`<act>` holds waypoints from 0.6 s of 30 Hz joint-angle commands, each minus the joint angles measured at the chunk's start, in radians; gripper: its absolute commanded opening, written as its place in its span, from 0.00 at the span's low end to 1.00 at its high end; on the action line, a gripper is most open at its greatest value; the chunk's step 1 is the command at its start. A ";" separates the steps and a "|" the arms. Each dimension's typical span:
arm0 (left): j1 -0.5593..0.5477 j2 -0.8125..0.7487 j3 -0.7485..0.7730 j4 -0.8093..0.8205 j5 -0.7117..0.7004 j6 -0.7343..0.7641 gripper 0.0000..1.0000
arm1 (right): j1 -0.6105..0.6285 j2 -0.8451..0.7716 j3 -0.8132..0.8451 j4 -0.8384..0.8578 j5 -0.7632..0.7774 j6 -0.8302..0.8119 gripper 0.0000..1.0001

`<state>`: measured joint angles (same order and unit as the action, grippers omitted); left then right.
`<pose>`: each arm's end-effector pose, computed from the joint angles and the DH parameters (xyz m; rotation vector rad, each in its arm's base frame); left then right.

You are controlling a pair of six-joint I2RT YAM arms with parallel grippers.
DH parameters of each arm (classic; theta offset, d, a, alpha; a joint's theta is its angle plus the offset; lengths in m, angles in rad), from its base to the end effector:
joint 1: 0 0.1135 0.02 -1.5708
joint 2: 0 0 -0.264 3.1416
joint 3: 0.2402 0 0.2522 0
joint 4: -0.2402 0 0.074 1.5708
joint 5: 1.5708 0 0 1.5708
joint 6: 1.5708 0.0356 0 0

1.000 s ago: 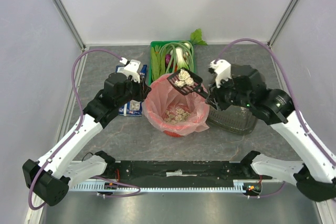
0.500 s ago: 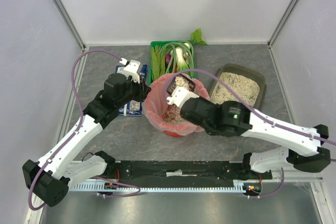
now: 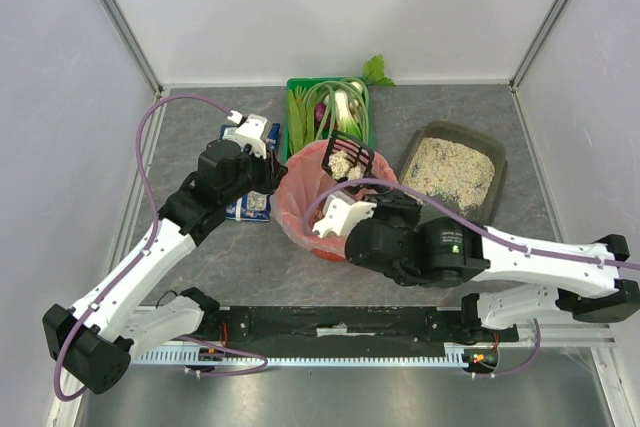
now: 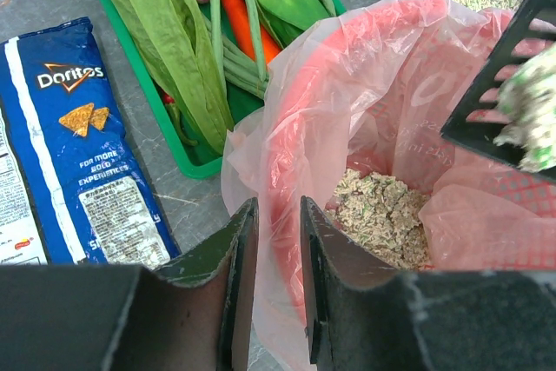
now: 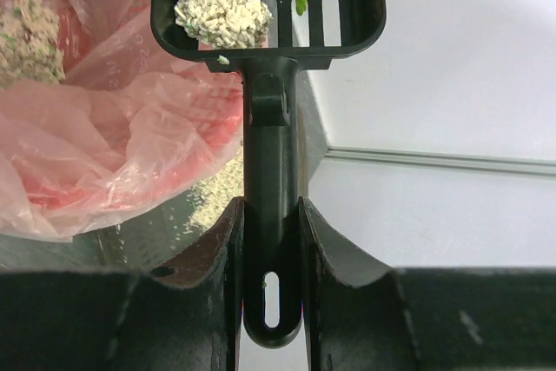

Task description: Clean the litter box

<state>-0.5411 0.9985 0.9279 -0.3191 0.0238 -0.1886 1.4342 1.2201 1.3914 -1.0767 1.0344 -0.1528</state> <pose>0.1941 -0.1176 0.3364 0.3653 1.9606 -0.4992 0.0599 0.2112 0.3898 -1.1389 1.6668 -0.4942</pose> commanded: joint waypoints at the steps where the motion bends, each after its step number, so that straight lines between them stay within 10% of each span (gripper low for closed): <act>1: -0.003 -0.005 0.002 0.043 -0.019 0.040 0.32 | 0.048 0.048 -0.046 -0.078 0.093 -0.053 0.00; 18: -0.003 -0.004 0.005 0.043 -0.008 0.037 0.31 | 0.204 0.012 -0.183 0.000 0.395 -0.287 0.00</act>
<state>-0.5411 0.9989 0.9279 -0.3191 0.0246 -0.1886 1.6073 1.2545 1.2327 -1.1004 1.3411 -0.3779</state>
